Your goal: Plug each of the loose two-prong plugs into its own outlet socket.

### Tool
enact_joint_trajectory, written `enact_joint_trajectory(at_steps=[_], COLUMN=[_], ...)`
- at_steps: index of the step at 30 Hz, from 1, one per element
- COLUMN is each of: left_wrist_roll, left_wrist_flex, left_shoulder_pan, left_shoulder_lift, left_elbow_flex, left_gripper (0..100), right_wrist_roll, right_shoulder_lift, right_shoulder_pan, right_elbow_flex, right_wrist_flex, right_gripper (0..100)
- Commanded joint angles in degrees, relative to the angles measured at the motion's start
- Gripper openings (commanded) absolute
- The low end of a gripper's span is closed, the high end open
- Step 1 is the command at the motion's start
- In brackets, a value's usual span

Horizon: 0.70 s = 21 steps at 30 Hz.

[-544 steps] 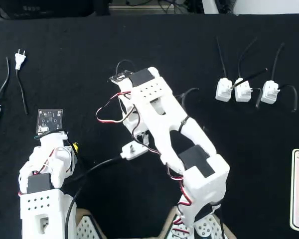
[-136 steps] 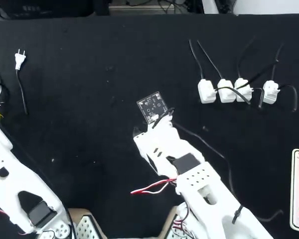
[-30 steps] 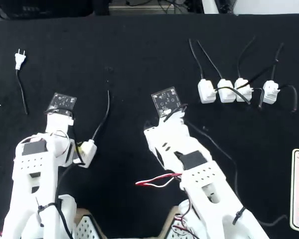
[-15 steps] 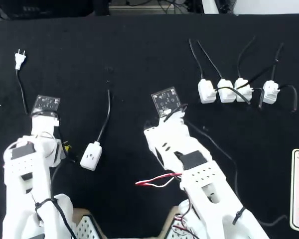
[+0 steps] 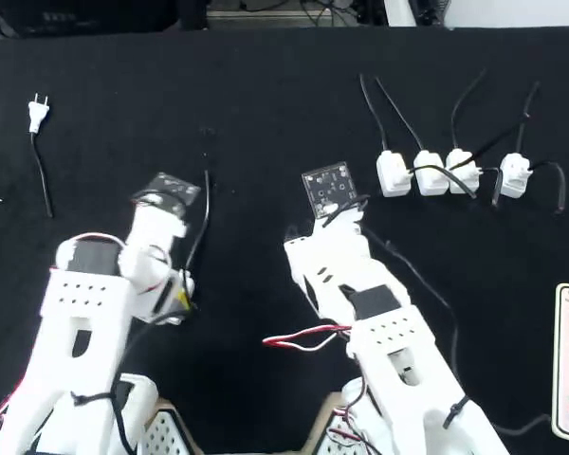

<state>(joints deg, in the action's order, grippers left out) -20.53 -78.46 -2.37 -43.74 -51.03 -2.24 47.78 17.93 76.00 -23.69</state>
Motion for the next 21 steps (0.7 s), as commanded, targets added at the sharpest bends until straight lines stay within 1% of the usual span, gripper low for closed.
enact_joint_trajectory(at_steps=[1, 6, 10, 13, 18, 21], left_wrist_roll=[1.05, 1.05, 1.14, 1.14, 1.14, 0.79], left_wrist_flex=[3.08, 12.84, 17.93, 19.69, 19.60, 20.04], left_shoulder_pan=[-2.68, -2.59, -2.59, -2.24, -1.89, 0.92], left_shoulder_lift=[-0.26, -0.09, -0.09, -0.09, -0.09, -0.09], left_elbow_flex=[-0.13, -8.04, -12.70, -14.11, -14.02, -13.85], left_gripper=[25, 25, 25, 25, 25, 25], right_wrist_roll=[0.44, 0.44, 0.44, 0.44, 0.44, 0.44], right_shoulder_lift=[1.63, 1.63, 1.63, 1.63, 1.63, 1.63], right_shoulder_pan=[-1.32, -1.23, -1.23, -1.23, -1.23, -1.23], right_elbow_flex=[-1.19, -1.19, -1.19, -1.10, -1.10, -1.10], right_wrist_flex=[1.67, 1.67, 1.67, 1.67, 1.67, 1.67], right_gripper=[7.8, 7.8, 7.8, 7.8, 7.8, 7.8])
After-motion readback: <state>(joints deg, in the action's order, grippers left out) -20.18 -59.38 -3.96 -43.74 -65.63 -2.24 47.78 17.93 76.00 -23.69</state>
